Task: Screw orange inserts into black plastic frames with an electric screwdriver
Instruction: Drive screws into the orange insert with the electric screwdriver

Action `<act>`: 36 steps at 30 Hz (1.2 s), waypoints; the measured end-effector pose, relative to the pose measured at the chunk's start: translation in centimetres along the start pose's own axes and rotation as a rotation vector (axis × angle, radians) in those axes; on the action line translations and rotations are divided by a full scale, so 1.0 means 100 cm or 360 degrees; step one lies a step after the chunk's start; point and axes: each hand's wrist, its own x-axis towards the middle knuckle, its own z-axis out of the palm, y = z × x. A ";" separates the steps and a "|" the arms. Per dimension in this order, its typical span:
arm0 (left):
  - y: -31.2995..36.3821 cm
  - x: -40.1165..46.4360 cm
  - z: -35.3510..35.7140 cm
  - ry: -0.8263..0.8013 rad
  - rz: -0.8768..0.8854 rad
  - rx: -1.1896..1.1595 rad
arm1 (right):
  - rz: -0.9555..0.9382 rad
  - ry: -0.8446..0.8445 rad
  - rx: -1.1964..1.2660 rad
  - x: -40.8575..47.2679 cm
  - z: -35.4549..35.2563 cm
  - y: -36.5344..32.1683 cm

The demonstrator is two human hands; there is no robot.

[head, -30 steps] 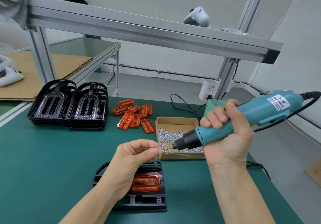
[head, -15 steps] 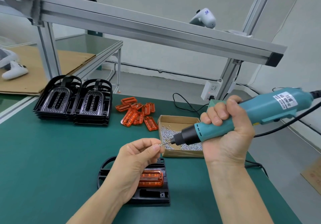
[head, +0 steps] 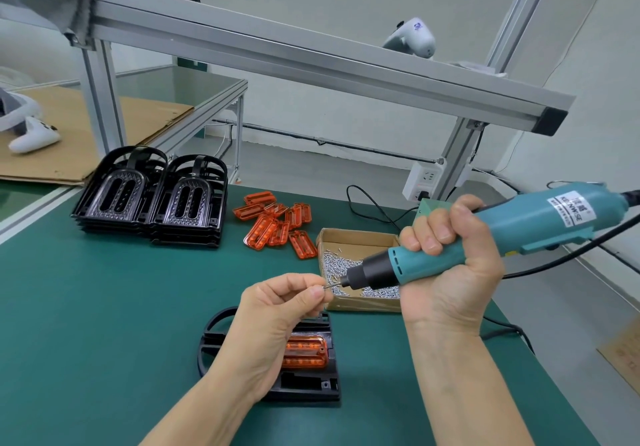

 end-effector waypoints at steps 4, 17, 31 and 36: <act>-0.003 0.001 -0.004 0.0010 0.0000 0.0073 | 0.0018 0.0012 -0.0044 -0.001 -0.003 0.004; 0.001 -0.015 -0.050 -0.0389 0.0313 0.2161 | 0.0303 -0.0123 -0.0457 -0.009 -0.035 0.019; -0.017 -0.017 -0.056 -0.0719 0.0421 0.2884 | 0.0393 -0.0307 -0.0730 -0.010 -0.037 0.040; -0.018 -0.016 -0.056 -0.0718 0.0432 0.2889 | 0.0430 -0.0437 -0.0789 -0.010 -0.034 0.042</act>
